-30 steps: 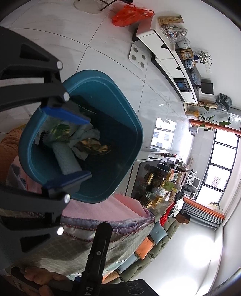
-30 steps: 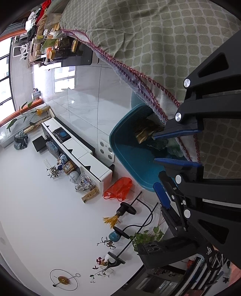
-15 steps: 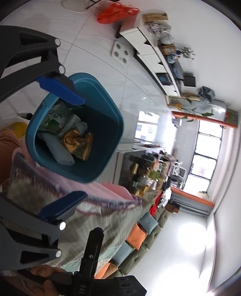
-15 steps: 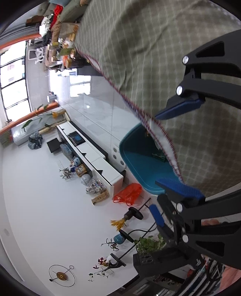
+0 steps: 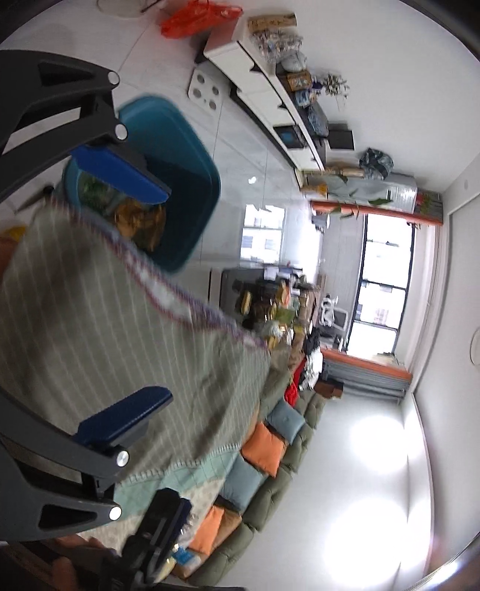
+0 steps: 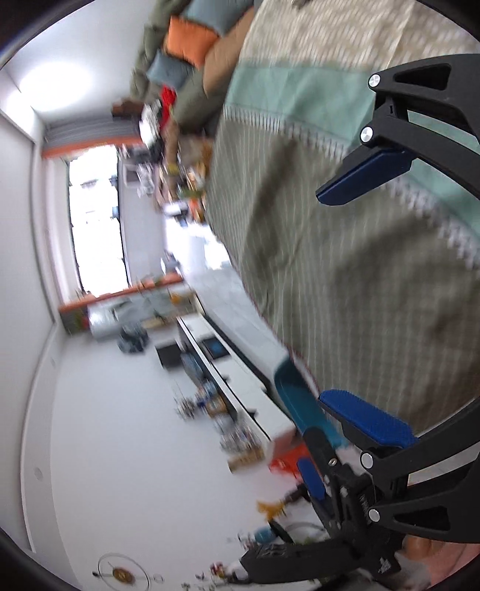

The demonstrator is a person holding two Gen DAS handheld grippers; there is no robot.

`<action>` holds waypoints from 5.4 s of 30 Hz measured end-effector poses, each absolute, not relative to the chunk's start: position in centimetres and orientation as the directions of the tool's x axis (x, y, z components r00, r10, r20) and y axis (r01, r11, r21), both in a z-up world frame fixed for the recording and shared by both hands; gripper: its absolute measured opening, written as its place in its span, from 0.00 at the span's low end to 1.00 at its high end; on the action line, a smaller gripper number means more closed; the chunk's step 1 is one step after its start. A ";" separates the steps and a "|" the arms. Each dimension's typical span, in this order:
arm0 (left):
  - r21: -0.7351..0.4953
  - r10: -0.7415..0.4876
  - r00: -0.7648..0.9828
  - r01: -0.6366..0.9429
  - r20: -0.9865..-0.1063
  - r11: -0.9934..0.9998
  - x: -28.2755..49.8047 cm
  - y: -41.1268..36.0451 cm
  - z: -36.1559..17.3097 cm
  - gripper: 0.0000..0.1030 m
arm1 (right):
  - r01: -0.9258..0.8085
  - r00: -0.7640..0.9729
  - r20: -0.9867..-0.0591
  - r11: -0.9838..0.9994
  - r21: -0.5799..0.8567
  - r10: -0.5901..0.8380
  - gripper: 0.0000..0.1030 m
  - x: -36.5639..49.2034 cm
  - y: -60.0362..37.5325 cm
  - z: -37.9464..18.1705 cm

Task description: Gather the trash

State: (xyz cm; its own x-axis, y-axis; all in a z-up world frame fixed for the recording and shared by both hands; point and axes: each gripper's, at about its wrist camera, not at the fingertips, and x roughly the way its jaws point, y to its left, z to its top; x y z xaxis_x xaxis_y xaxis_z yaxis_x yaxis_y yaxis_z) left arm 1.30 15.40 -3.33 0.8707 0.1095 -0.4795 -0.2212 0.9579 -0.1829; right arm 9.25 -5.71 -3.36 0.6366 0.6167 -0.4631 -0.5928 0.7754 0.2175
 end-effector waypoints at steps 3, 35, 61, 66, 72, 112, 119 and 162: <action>-0.164 0.094 0.892 -0.184 -0.442 0.969 1.6 12.9 -2.6 0.97 | -0.524 0.721 -0.426 0.833 0.180 0.546 0.97 8.2 -8.8 -3.1; -0.009 0.005 0.966 -0.007 -0.257 1.000 1.8 0.1 -1.4 0.97 | -0.157 0.948 -0.263 0.983 0.094 0.176 0.97 2.5 -19.5 -2.9; -0.004 0.020 0.965 -0.022 -0.262 1.000 1.4 0.2 -1.8 0.97 | -0.151 0.950 -0.261 0.984 0.093 0.170 0.97 2.3 -19.6 -2.7; -0.004 0.022 0.964 -0.024 -0.264 1.000 1.3 0.4 -1.7 0.97 | -0.151 0.951 -0.260 0.984 0.093 0.170 0.97 2.2 -19.6 -2.7; -0.004 0.024 0.964 -0.026 -0.265 1.000 1.4 0.4 -1.7 0.97 | -0.149 0.952 -0.254 0.984 0.094 0.168 0.97 2.3 -19.8 -2.7; 0.016 0.044 0.971 -0.041 -0.235 0.999 1.1 0.4 -1.7 0.97 | -0.144 0.961 -0.223 0.986 0.088 0.160 0.97 2.2 -19.6 -1.7; 0.015 0.044 0.971 -0.042 -0.235 0.999 1.1 0.5 -1.6 0.97 | -0.144 0.961 -0.225 0.986 0.086 0.161 0.97 2.3 -19.5 -1.6; 0.015 0.042 0.971 -0.040 -0.234 0.999 1.1 0.5 -1.6 0.97 | -0.146 0.962 -0.222 0.985 0.087 0.162 0.97 2.0 -19.4 -1.6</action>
